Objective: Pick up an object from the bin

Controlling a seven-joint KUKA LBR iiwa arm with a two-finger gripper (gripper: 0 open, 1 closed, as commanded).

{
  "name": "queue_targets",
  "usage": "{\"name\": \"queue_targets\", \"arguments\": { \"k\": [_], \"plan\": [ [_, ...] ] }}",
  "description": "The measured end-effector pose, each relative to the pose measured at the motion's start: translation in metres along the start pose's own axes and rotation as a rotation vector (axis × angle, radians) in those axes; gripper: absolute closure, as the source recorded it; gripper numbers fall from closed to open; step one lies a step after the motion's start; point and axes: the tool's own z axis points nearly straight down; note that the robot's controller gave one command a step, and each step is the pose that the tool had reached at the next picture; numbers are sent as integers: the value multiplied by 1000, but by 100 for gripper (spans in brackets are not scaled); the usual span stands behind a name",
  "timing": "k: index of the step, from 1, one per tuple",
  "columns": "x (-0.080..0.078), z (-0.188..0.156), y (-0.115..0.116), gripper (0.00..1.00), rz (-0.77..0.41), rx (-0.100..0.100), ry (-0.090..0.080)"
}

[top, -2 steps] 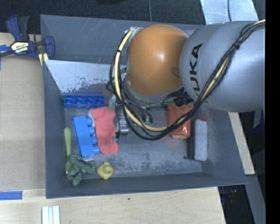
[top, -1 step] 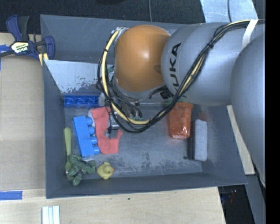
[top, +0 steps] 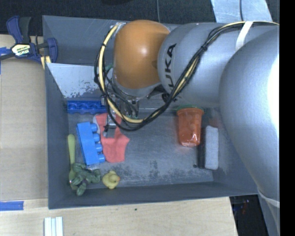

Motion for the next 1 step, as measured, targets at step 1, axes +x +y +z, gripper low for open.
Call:
{"name": "queue_targets", "arguments": {
  "k": [1],
  "plan": [
    [-10,32,-18,0,149,1,0]
  ]
}}
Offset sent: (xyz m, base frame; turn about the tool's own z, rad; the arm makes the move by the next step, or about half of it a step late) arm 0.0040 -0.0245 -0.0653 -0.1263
